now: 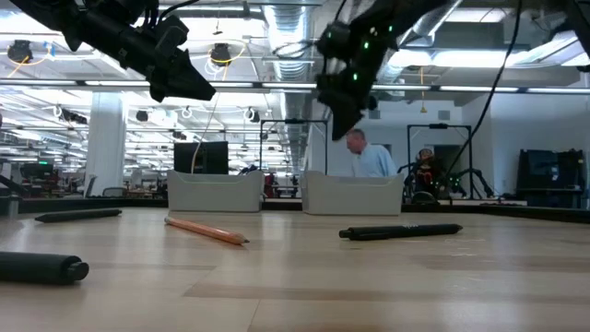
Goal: Sort pens & pencils
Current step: Put the pencil into the right gray bin
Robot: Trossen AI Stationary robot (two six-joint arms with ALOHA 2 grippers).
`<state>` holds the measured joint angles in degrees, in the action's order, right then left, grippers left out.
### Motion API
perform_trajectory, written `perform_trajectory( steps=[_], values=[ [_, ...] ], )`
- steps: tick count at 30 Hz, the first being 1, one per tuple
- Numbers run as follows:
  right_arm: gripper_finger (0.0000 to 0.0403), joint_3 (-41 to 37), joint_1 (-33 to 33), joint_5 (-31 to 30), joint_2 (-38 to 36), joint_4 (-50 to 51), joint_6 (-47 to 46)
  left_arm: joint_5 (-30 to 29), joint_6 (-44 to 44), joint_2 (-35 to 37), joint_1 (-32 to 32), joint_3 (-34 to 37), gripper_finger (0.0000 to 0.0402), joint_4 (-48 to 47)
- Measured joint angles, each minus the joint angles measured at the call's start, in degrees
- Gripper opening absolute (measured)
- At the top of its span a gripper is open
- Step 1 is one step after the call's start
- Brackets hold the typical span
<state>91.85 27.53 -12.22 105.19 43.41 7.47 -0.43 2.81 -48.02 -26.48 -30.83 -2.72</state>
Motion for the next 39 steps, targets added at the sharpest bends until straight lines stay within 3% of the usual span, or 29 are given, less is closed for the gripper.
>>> perform_trajectory(
  steps=[18, 28, 39],
  values=[
    [0.0088, 2.21, -13.32, 0.93, -11.67, 1.11, 0.06, 0.02, 1.59, 0.0, 0.0, -0.01, 0.0114, -0.07],
    [0.0088, 2.16, -22.88, 3.22, -10.64, 5.72, -1.75, 5.74, 2.62, 0.01, 0.09, -0.02, 0.0114, -1.54],
    [0.0092, 2.15, -29.34, 3.42, -4.2, 4.14, -10.05, 5.81, 3.3, 0.01, 2.0, -0.02, 0.0114, -4.61]
  ],
)
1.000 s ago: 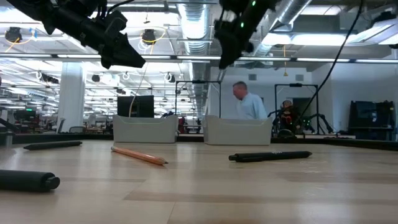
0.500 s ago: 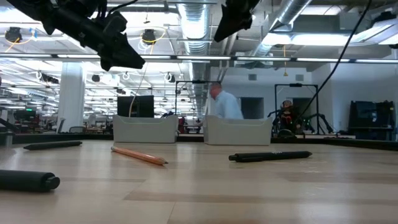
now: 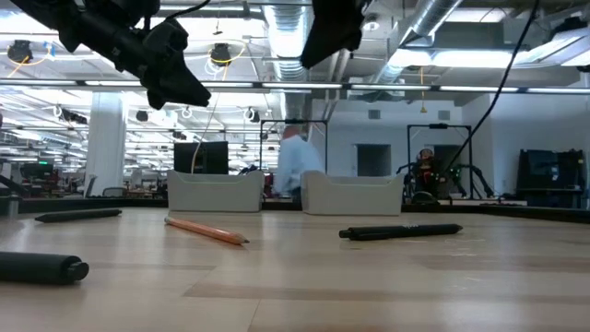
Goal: Sort pens & pencils
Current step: Put the pencil into the right gray bin
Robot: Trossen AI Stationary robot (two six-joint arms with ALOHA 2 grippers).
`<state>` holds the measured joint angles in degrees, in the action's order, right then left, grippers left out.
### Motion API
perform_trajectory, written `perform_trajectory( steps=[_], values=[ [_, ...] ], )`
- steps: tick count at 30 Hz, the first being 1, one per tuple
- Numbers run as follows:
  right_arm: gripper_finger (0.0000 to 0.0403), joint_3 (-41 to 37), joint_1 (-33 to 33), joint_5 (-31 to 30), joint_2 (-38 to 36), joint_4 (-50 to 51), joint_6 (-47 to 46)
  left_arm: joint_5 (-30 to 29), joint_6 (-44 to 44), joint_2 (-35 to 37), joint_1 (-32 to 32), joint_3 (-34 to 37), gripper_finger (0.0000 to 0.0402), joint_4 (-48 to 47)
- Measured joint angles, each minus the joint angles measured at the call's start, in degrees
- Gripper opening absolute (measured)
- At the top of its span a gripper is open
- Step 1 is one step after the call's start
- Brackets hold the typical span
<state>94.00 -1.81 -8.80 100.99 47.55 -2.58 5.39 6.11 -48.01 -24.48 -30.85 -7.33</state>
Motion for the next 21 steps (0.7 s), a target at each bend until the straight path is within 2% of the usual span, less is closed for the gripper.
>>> perform_trajectory(
  steps=[4, 8, 12, 17, 19, 21],
  values=[
    [0.0114, 0.0, -1.74, 0.0, 3.29, -0.12, -2.33, 0.0, 0.15, 0.0, 1.28, 0.0, 0.0114, 0.15],
    [0.0154, 0.0, -3.64, -0.02, 6.49, -1.2, -4.08, -0.01, 0.15, 0.0, 2.17, 0.0, 0.0114, -0.06],
    [0.0194, 0.0, -5.73, 0.0, 8.41, -4.21, -7.29, -0.07, 0.15, 0.0, 2.74, 0.0, 0.0114, -1.3],
    [0.0225, -0.02, -8.13, 0.0, 9.57, -6.96, -8.99, -0.05, 0.48, 0.0, 2.79, 0.0, 0.0114, -2.98],
    [0.0231, 0.0, -8.81, 0.0, 9.51, -7.14, -9.02, 1.96, -0.56, 0.0, 2.88, 0.0, 0.0114, -3.06],
    [0.0234, 0.0, -9.29, 0.02, 9.51, -6.59, -9.18, 6.37, -2.59, 0.0, 3.7, 0.0, 0.0114, -3.45]
  ],
)
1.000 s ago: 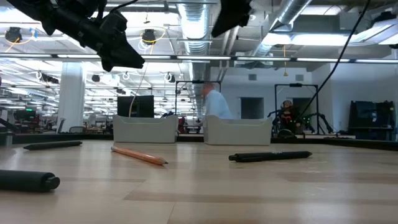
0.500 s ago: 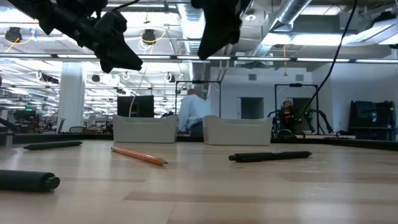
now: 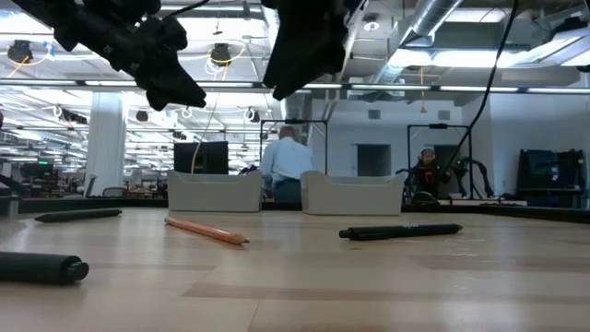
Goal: Sort pens & pencils
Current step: Put the pencil into the right gray bin
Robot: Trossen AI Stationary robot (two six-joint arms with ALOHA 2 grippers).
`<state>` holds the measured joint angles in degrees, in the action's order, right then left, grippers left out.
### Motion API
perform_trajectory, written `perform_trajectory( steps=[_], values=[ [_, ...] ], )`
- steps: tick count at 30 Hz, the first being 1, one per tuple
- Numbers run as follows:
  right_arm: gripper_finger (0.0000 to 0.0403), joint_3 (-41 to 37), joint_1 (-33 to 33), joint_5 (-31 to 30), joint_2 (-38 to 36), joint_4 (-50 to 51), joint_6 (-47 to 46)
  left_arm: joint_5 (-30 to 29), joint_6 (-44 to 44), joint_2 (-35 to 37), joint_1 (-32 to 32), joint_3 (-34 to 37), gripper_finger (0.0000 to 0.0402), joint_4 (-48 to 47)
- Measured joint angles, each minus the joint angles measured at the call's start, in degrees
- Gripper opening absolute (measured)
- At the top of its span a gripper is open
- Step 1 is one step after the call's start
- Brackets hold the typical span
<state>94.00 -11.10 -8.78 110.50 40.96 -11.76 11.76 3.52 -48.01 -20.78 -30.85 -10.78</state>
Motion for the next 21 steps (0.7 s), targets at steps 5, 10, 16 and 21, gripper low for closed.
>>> perform_trajectory(
  steps=[5, 10, 16, 21],
  values=[
    [0.0235, 0.0, -1.33, -0.07, -0.49, 4.51, -0.34, 5.44, -0.92, 0.0, 5.18, 0.0, 0.0114, 0.12],
    [0.0235, -0.02, -3.15, -0.11, -0.95, 11.42, -3.12, 5.69, -0.75, 0.0, 14.88, 0.0, 0.0114, 3.49],
    [0.0235, -0.09, -5.06, -0.28, -1.91, 11.73, -2.79, 0.37, 3.88, 0.02, 28.26, -0.05, 0.0114, 7.17],
    [0.0235, 0.0, -5.29, -0.31, -2.25, 11.41, -1.43, -5.34, 8.05, -2.68, 36.23, -0.09, 0.0114, -0.06]
  ],
)
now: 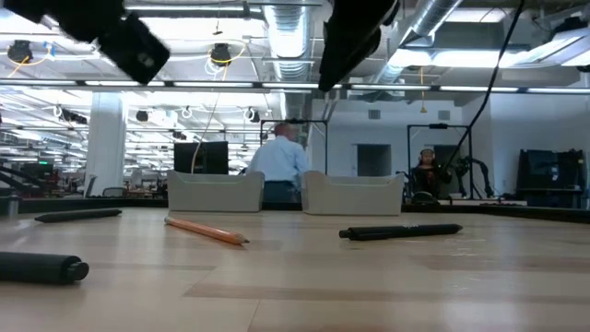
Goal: Sort pens & pencils
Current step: Put the pencil into the right gray bin
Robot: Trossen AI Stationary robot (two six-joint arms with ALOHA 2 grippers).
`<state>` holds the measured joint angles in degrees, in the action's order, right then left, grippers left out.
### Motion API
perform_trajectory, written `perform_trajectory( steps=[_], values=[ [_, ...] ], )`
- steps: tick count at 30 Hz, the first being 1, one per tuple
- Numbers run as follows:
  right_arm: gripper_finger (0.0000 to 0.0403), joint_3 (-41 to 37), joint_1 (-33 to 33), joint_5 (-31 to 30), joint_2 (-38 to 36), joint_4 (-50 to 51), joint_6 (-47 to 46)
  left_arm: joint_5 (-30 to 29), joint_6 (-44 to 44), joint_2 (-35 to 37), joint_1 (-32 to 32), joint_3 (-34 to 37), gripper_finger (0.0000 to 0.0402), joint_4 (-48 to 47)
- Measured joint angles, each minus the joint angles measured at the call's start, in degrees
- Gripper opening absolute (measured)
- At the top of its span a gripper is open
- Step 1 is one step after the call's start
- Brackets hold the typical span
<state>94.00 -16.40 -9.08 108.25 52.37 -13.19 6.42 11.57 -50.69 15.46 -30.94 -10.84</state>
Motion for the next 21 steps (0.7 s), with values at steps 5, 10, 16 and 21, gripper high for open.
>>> perform_trajectory(
  steps=[5, 10, 16, 21],
  values=[
    [0.0235, -0.08, 0.47, 0.0, 0.04, -0.03, 0.85, -1.95, 0.09, -8.58, 4.63, -1.52, 0.0114, 0.65],
    [0.0235, -2.71, 0.39, 0.0, 0.02, -1.53, 1.62, -1.68, -2.05, -18.52, 5.19, -7.31, 0.0114, -0.88],
    [0.0235, -6.92, -0.35, 0.01, 0.04, -3.4, 0.4, -0.41, -4.14, -27.28, 5.17, -14.25, 0.0114, -6.58],
    [0.0235, -7.61, -0.46, 0.01, 0.04, -5.34, -0.37, 0.74, -6.74, -31.74, 4.59, -18.09, 0.0117, -9.94]
  ],
)
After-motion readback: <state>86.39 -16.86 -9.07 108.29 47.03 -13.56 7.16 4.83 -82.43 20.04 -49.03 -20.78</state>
